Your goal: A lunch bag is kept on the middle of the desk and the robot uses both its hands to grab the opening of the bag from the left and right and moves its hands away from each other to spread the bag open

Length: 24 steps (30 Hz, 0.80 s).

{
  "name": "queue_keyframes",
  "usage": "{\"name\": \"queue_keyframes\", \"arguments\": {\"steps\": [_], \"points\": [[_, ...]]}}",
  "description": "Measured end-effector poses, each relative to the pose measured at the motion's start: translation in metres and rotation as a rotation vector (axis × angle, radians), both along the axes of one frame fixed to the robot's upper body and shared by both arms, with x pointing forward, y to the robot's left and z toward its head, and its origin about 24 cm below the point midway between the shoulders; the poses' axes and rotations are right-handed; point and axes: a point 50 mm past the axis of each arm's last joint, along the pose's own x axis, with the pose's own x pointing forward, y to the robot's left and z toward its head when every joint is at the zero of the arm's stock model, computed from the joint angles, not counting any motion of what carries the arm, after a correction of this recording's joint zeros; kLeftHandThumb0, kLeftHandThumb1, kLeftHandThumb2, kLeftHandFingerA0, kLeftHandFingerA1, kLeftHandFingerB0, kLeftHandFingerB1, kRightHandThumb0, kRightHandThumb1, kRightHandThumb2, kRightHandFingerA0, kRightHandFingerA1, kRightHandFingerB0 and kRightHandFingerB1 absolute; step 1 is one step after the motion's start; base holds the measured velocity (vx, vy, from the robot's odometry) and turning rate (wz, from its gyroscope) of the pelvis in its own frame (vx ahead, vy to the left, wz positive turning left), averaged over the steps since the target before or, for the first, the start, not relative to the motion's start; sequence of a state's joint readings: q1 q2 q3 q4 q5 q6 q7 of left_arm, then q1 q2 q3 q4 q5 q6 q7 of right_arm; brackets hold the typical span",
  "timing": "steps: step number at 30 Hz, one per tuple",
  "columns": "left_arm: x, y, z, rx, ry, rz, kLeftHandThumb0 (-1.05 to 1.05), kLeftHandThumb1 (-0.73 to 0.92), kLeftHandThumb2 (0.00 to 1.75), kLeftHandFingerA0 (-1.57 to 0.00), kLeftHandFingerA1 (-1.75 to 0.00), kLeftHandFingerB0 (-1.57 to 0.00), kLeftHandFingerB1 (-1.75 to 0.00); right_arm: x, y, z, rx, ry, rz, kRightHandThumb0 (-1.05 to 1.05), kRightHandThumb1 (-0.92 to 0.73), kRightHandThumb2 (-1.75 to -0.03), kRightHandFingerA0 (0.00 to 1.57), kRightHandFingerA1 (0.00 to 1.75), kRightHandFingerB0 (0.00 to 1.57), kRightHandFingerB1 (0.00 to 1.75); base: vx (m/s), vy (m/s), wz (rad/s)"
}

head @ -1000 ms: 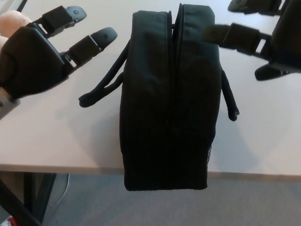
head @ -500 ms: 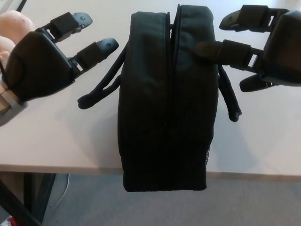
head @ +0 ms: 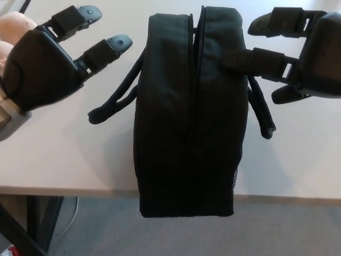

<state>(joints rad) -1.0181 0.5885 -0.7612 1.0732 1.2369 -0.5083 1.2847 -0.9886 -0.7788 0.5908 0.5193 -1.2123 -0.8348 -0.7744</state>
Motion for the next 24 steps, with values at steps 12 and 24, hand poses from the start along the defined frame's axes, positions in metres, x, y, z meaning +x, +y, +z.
{"name": "queue_keyframes", "arguments": {"steps": [12, 24], "points": [[0.001, -0.008, 0.012, -0.119, -0.022, -0.037, -0.3, 0.6, 0.58, -0.39, -0.34, -0.08, -0.27, -0.001, 0.006, -0.008, -0.002, -0.005, 0.065, -0.65, -0.41, -0.77, 0.55, 0.53, 0.33, 0.43, 0.0, 0.0, 0.0], [-0.011, -0.029, 0.021, -0.132, -0.083, -0.229, 0.0, 0.55, 0.64, -0.4, -0.33, -0.01, -0.28, 0.001, 0.003, -0.017, -0.025, 0.01, 0.046, -0.75, -0.44, -0.76, 0.73, 0.54, 0.33, 0.42, 0.0, 0.0, 0.0]]}}
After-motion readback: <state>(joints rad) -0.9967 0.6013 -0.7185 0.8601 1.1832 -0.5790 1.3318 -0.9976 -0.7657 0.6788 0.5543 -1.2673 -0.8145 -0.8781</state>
